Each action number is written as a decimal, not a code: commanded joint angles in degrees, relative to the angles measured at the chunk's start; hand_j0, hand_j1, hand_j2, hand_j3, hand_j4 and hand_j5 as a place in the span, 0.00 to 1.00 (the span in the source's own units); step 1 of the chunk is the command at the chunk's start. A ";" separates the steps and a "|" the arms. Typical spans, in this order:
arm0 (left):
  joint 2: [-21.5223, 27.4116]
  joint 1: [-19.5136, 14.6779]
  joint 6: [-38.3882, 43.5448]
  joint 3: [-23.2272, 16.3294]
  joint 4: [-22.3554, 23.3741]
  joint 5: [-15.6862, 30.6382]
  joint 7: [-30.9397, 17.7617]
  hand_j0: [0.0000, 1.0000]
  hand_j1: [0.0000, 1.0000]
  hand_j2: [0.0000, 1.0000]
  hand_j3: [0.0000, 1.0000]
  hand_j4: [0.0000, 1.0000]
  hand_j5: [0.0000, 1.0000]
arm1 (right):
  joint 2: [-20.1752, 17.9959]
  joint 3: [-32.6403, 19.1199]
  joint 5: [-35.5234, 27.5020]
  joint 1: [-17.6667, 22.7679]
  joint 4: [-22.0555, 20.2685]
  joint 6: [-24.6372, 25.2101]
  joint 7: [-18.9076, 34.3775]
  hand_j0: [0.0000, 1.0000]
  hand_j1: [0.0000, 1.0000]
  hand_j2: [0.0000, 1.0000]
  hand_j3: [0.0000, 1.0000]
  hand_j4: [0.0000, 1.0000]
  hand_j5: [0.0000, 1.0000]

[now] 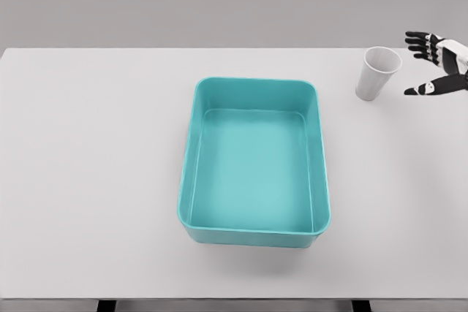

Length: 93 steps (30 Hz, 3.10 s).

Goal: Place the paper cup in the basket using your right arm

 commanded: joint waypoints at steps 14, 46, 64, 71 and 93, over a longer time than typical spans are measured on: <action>0.00 0.00 0.00 0.00 0.00 -0.01 0.00 1.00 1.00 1.00 1.00 1.00 1.00 | 3.02 -0.05 1.72 -1.84 7.29 -0.06 -0.01 0.99 0.99 0.99 0.99 0.99 0.99; 0.00 0.00 0.00 0.00 0.00 -0.01 0.00 1.00 1.00 1.00 1.00 1.00 1.00 | 6.27 -0.05 4.35 -4.39 9.40 0.12 -0.01 0.99 0.99 0.99 0.99 0.99 0.99; 0.00 0.00 0.00 0.00 0.00 -0.01 0.00 1.00 1.00 1.00 1.00 1.00 1.00 | 6.98 -1.20 4.35 -4.39 9.31 0.03 -0.01 0.99 0.99 0.99 0.99 0.99 0.99; 0.00 0.00 0.00 0.00 0.00 -0.01 0.00 1.00 1.00 1.00 1.00 1.00 1.00 | 7.50 -1.20 4.35 -5.01 9.22 0.12 -0.01 0.99 0.99 0.99 0.99 0.99 0.99; 0.00 0.00 0.00 0.00 0.00 -0.01 0.00 1.00 1.00 1.00 1.00 1.00 1.00 | 9.09 -1.20 4.44 -5.63 9.22 0.20 -0.01 0.99 0.99 0.99 0.99 0.99 0.99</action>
